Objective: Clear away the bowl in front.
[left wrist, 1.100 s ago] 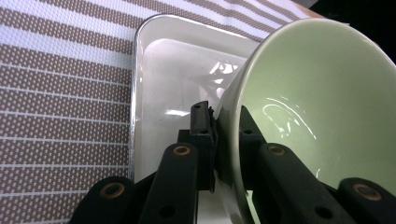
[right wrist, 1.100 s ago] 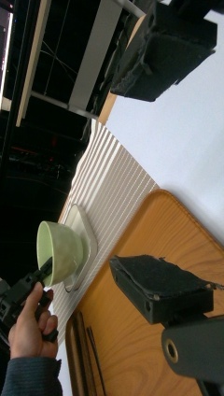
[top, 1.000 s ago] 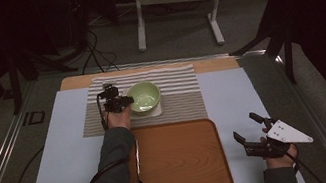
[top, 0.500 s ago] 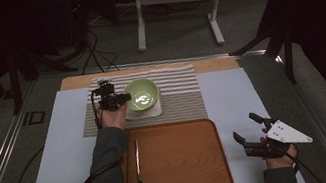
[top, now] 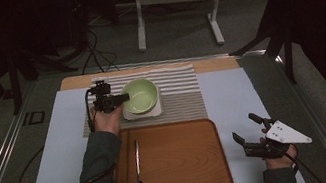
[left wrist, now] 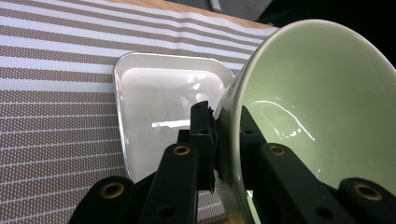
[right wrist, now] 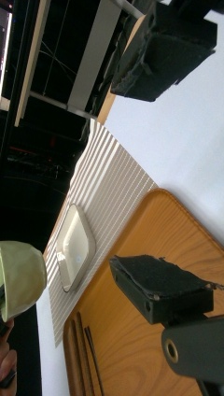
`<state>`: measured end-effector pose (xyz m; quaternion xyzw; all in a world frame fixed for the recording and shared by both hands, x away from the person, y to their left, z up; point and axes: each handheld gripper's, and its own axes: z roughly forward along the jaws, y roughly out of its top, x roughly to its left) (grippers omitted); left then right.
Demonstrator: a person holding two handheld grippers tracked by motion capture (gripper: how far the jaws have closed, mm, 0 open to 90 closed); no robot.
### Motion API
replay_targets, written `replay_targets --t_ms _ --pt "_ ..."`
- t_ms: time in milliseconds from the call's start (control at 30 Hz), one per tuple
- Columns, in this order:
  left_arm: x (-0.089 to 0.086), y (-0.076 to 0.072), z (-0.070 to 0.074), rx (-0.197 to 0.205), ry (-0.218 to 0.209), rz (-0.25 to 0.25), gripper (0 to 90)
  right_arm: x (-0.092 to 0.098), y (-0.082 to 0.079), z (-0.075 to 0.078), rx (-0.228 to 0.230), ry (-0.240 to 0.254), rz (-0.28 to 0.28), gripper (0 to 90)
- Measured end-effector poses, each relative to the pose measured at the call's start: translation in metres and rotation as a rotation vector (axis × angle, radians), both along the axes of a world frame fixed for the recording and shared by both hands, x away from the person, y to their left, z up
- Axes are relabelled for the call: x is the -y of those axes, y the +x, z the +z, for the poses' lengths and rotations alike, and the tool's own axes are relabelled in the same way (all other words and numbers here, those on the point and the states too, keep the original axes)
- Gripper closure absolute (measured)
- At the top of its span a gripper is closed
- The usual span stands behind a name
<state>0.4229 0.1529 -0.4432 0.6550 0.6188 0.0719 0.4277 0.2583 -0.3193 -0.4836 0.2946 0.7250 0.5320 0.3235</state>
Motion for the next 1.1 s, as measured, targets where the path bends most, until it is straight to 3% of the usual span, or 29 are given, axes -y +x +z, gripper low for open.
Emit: replay_targets --t_ms 100,433,700,1100 --pt "0.000 -0.002 0.001 0.000 -0.004 0.002 83.1 0.000 0.000 0.000 -0.001 0.000 0.000 14.0" --pt "0.004 -0.017 0.008 0.016 0.017 -0.070 83.1 0.000 0.000 0.000 0.002 -0.001 -0.002 14.0" --pt "0.007 -0.028 0.010 0.026 -0.003 -0.098 83.0 0.000 -0.001 0.000 0.004 -0.002 -0.003 14.0" --pt "0.018 -0.049 0.015 0.040 0.022 -0.179 82.9 0.000 -0.001 0.000 0.004 -0.003 -0.003 14.0"
